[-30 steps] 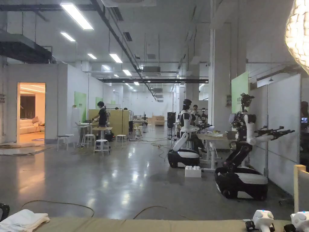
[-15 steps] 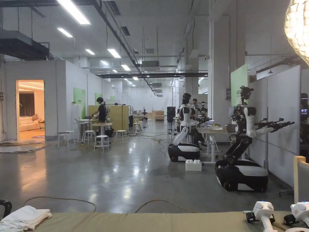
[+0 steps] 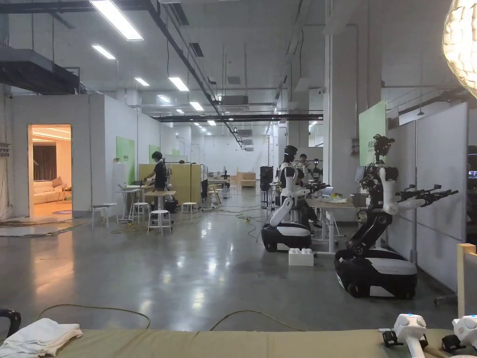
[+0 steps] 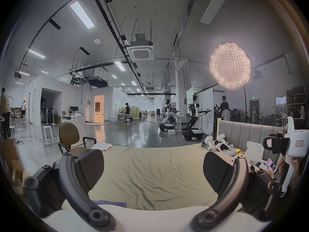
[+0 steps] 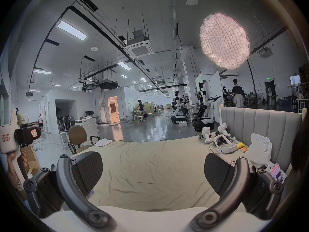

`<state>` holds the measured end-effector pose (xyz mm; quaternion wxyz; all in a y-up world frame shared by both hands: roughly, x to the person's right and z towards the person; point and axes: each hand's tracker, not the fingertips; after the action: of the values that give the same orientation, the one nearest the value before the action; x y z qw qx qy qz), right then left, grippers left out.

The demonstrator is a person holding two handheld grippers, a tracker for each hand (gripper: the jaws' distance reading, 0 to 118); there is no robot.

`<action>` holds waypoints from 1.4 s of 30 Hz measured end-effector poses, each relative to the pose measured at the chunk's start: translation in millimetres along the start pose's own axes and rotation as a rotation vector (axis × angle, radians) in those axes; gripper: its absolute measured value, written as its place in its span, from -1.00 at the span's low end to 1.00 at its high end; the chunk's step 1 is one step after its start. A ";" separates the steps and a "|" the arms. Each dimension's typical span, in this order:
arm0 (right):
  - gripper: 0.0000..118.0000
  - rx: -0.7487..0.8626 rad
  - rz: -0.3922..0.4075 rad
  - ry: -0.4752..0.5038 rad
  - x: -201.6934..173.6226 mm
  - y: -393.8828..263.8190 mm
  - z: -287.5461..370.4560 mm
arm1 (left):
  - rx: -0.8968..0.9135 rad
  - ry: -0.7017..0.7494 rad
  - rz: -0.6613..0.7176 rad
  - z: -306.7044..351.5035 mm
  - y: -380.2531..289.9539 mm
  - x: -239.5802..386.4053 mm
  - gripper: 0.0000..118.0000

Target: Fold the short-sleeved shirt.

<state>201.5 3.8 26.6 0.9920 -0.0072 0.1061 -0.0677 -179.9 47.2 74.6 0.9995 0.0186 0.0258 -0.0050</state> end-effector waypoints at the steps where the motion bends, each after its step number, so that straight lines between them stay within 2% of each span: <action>1: 1.00 -0.001 -0.001 -0.002 0.1 -0.1 0.0 | 0.000 -0.001 -0.001 0.3 -0.7 -0.5 1.00; 19: 1.00 -0.011 -0.044 -0.011 2.5 4.8 -2.7 | -0.004 0.002 0.030 0.8 -1.7 -4.8 1.00; 21: 1.00 -0.039 -0.062 -0.027 2.5 7.4 -7.1 | -0.006 0.004 0.034 0.4 -2.3 -5.8 1.00; 24: 1.00 -0.170 -0.119 -0.095 4.0 10.9 -22.3 | -0.012 0.010 0.050 -0.3 -2.7 -7.0 1.00; 27: 1.00 -0.244 -0.249 -0.102 5.4 11.8 -33.4 | -0.020 0.019 0.090 -1.2 -1.7 -11.3 1.00; 29: 1.00 -0.270 -0.308 -0.141 3.3 13.1 -35.5 | -0.014 0.015 0.111 -0.5 -0.3 -13.6 1.00; 31: 1.00 -0.275 -0.296 -0.121 1.5 14.1 -36.6 | -0.012 0.015 0.116 -0.2 0.4 -14.3 1.00; 33: 1.00 -0.258 -0.296 -0.141 -5.0 14.4 -35.0 | -0.015 0.017 0.112 -0.3 1.3 -14.0 1.00; 36: 1.00 -0.321 -0.307 -0.292 -13.8 20.6 -39.2 | -0.036 0.009 0.108 -3.7 2.7 -14.3 1.00; 38: 1.00 -0.429 -0.293 -0.274 -10.7 25.3 -45.4 | -0.031 0.003 0.117 -4.9 1.1 -14.5 1.00; 42: 1.00 -0.377 -0.330 -0.241 -8.8 21.6 -44.5 | -0.039 -0.008 0.123 -6.9 1.8 -13.5 1.00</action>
<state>186.5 26.4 -15.6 0.9542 -0.2168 -0.0045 -0.2062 -193.7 49.3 68.5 0.9981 0.0007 0.0208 0.0571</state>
